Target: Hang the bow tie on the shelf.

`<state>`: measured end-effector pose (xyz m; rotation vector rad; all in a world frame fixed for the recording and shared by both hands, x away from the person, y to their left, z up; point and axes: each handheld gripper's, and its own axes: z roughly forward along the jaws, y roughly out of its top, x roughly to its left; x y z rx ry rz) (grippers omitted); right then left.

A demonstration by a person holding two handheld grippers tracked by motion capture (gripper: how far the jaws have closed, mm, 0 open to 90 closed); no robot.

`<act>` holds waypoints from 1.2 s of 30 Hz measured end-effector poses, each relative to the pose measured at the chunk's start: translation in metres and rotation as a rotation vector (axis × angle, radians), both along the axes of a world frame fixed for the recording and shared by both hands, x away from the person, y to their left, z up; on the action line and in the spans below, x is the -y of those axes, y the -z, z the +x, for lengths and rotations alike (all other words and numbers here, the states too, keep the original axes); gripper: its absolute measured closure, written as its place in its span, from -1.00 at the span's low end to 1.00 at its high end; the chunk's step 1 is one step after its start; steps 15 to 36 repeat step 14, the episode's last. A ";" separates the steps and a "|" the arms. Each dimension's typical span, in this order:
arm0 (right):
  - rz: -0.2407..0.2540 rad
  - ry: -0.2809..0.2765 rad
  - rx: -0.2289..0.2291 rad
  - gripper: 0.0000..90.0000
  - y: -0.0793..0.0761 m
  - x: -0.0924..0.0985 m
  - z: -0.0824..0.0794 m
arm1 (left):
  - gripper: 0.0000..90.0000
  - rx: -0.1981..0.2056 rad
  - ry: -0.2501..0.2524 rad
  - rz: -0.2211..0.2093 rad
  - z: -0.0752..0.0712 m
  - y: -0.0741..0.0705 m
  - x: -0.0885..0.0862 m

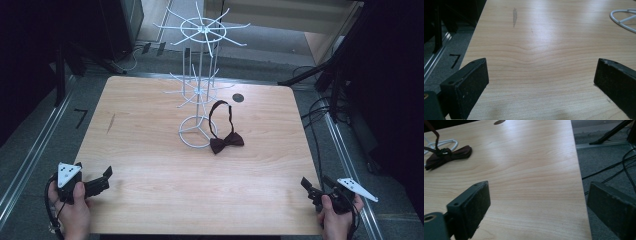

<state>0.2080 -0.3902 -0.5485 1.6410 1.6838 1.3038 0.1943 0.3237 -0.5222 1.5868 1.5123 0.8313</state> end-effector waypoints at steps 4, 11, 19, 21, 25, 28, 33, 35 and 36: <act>-0.018 -0.006 0.003 -0.88 0.000 -0.003 0.000 | -0.99 0.002 0.001 -0.002 0.000 0.000 0.000; -0.043 -0.012 -0.006 -0.88 0.001 -0.006 0.001 | -1.00 0.000 0.000 -0.004 0.000 0.000 0.000; -0.046 -0.015 -0.007 -0.88 0.001 -0.006 0.001 | -1.00 -0.005 0.003 -0.004 0.000 0.000 0.000; -0.046 -0.015 -0.007 -0.88 0.001 -0.006 0.001 | -1.00 -0.005 0.003 -0.004 0.000 0.000 0.000; -0.046 -0.015 -0.007 -0.88 0.001 -0.006 0.001 | -1.00 -0.005 0.003 -0.004 0.000 0.000 0.000; -0.046 -0.015 -0.007 -0.88 0.001 -0.006 0.001 | -1.00 -0.005 0.003 -0.004 0.000 0.000 0.000; -0.046 -0.015 -0.007 -0.88 0.001 -0.006 0.001 | -1.00 -0.005 0.003 -0.004 0.000 0.000 0.000; -0.046 -0.015 -0.007 -0.88 0.001 -0.006 0.001 | -1.00 -0.005 0.003 -0.004 0.000 0.000 0.000; -0.046 -0.015 -0.007 -0.88 0.001 -0.006 0.001 | -1.00 -0.005 0.003 -0.004 0.000 0.000 0.000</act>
